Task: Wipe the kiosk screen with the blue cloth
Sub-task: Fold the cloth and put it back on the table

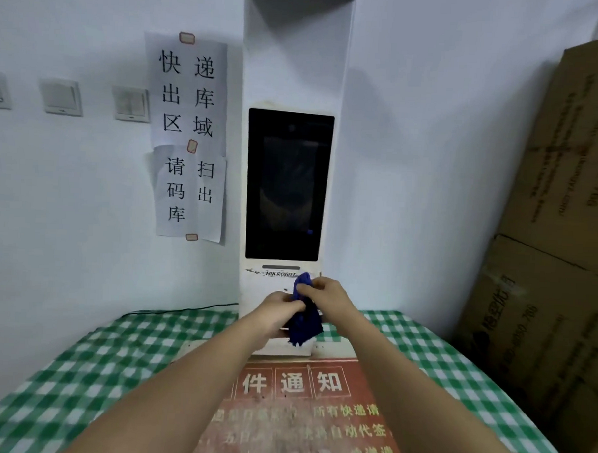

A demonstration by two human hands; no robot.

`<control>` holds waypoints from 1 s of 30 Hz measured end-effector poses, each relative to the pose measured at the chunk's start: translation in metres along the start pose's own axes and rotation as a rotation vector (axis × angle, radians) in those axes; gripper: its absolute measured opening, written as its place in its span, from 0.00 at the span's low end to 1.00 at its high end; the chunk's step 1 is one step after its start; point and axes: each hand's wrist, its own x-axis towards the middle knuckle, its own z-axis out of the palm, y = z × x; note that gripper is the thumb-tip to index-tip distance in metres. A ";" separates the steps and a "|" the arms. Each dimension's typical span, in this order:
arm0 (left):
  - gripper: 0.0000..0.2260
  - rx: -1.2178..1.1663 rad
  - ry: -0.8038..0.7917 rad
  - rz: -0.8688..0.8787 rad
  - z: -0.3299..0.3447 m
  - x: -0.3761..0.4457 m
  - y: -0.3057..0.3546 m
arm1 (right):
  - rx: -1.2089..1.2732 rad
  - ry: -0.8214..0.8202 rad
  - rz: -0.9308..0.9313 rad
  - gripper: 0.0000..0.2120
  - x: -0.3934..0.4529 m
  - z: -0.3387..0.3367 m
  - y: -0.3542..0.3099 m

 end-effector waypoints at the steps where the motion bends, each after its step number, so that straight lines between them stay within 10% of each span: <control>1: 0.10 0.016 -0.007 0.012 0.000 -0.006 -0.002 | 0.046 -0.018 0.029 0.05 -0.010 -0.001 -0.002; 5: 0.10 0.051 -0.061 0.010 -0.003 -0.030 -0.010 | 0.058 -0.012 0.096 0.17 -0.041 0.000 -0.005; 16: 0.01 0.055 -0.090 0.034 -0.002 -0.053 -0.022 | -0.044 0.135 0.148 0.06 -0.077 -0.002 -0.001; 30: 0.10 0.012 0.079 0.022 0.039 0.010 -0.029 | 0.270 0.256 0.445 0.19 -0.061 -0.048 0.037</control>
